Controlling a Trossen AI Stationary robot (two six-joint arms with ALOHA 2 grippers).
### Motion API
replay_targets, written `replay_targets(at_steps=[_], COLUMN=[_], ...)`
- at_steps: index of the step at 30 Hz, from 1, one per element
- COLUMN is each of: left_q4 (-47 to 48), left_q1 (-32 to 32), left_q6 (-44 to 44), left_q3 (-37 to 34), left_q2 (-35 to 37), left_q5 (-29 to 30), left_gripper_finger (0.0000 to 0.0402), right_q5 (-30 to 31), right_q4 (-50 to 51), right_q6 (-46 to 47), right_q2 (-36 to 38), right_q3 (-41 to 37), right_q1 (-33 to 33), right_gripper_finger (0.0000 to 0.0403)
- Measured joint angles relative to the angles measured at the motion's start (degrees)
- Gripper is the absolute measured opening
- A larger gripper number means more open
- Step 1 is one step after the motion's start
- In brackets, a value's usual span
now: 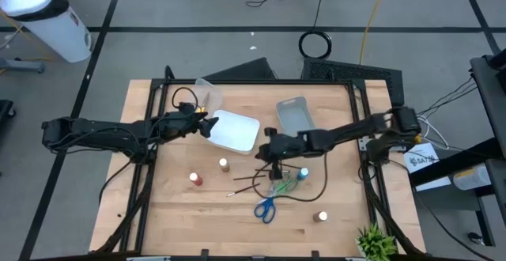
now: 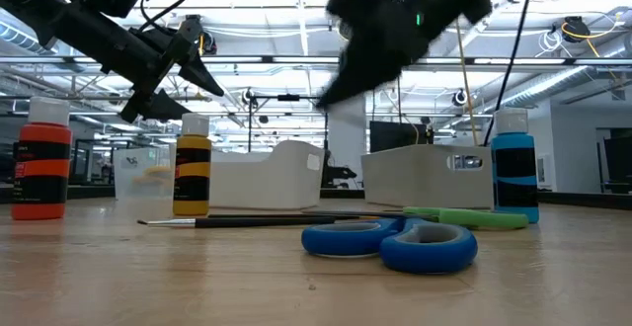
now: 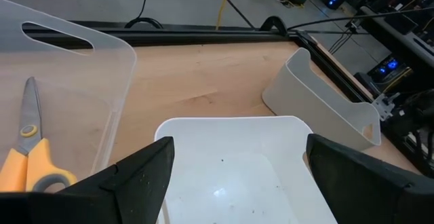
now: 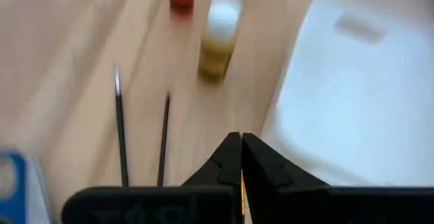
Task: Pick & Place Paint Supplies
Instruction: Put the top gold and black paintbrush into the gray bin
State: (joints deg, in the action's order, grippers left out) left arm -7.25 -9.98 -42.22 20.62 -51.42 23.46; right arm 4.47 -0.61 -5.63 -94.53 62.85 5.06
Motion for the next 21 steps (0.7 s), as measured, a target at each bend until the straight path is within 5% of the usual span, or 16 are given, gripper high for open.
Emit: replay_targets(at_steps=[4, 10, 21], left_q4=[-0.1, -0.1, 0.1], left_q1=[0.0, 0.0, 0.0], left_q6=[0.0, -0.3, 0.0], left_q3=[0.0, 0.0, 0.0], left_q2=[0.0, 0.0, 0.0], left_q5=[0.0, 0.0, 0.0], left_gripper_finger=[0.0347, 0.0347, 0.0347], right_q5=[2.0, 12.9, 13.9], right_q4=[0.3, 1.2, -19.1], right_q6=[0.4, 0.0, 10.1], right_q2=[6.4, 15.0, 17.3], right_q3=[0.0, -1.3, -24.4], right_q1=[-0.7, -5.9, -20.7], right_gripper_finger=[0.0000, 0.0000, 0.0000])
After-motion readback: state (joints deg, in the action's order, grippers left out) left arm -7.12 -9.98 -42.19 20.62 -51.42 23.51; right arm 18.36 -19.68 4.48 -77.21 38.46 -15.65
